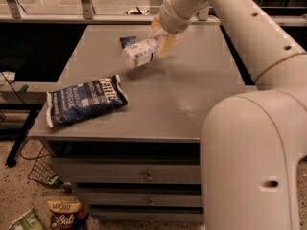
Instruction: Move blue plastic bottle near rxbar blueberry
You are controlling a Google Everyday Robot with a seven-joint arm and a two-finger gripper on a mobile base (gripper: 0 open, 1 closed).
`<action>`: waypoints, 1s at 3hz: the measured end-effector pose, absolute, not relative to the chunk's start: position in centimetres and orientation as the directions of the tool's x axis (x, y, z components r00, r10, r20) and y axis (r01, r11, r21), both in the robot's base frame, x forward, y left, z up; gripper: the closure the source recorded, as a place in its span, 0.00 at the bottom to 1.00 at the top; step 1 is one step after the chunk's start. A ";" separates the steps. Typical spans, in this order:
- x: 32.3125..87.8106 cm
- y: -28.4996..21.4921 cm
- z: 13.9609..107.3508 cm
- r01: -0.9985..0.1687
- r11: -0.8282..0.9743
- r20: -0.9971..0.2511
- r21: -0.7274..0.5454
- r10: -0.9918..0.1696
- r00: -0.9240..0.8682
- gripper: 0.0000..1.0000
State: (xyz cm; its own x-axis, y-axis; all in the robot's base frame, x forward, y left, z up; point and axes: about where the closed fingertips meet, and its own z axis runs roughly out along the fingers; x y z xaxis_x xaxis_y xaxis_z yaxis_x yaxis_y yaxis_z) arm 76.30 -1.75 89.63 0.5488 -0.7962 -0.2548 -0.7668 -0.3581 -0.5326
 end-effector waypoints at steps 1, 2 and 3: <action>77.5 1.4 86.6 -0.793 -0.380 -0.260 -0.476 -0.801 0.539 1.00; 78.8 2.4 85.0 -0.820 -0.357 -0.270 -0.448 -0.820 0.505 1.00; 78.8 2.5 85.1 -0.820 -0.358 -0.270 -0.448 -0.820 0.505 1.00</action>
Offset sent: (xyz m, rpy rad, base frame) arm 0.0771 0.0483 -0.0512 -0.0317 0.1244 -0.1290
